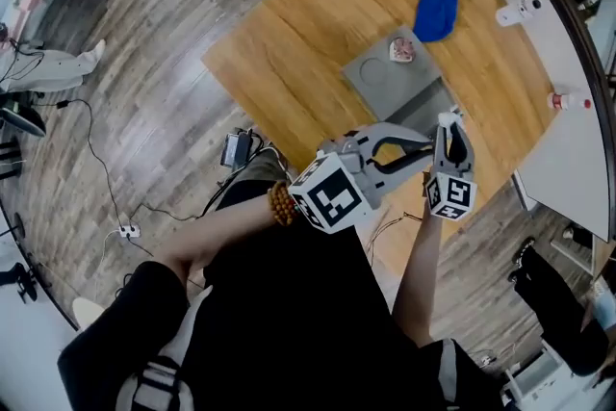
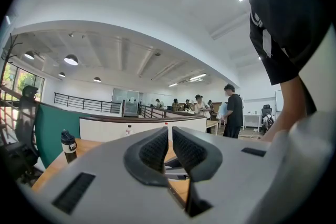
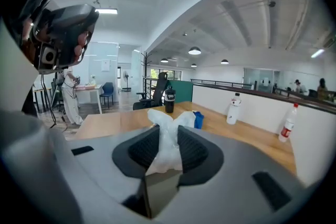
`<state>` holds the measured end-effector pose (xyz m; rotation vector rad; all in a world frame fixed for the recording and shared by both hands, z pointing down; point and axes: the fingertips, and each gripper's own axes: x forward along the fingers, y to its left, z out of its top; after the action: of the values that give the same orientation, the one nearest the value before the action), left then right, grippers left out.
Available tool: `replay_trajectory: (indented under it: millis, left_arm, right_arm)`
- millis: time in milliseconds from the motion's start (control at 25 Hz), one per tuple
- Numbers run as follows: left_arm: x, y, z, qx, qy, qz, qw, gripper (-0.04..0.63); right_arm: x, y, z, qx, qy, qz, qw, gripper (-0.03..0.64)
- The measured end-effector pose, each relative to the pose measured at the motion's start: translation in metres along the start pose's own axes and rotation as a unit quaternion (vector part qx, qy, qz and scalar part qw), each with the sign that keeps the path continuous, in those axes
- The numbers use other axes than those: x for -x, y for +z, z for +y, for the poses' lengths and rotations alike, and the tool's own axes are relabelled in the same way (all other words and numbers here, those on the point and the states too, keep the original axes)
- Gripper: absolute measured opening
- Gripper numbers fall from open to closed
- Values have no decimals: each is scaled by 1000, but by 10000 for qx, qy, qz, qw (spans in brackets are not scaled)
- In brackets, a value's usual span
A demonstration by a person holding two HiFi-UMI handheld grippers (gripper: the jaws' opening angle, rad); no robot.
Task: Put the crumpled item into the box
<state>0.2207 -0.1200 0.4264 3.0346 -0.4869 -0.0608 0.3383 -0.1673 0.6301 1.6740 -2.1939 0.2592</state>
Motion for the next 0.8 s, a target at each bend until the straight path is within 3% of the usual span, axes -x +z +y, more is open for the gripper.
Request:
replay_trajectory:
  millis: [360,800]
  left_arm:
    - [-9,-6,-6,-8,-70,110,9999,42]
    - [-11,-16,-10,98,-111,178,9997,41]
  right_arm:
    - [-10,-44,-3,316,223,551,9977,109]
    - [-29,-56,2,654,569,787,9931,110]
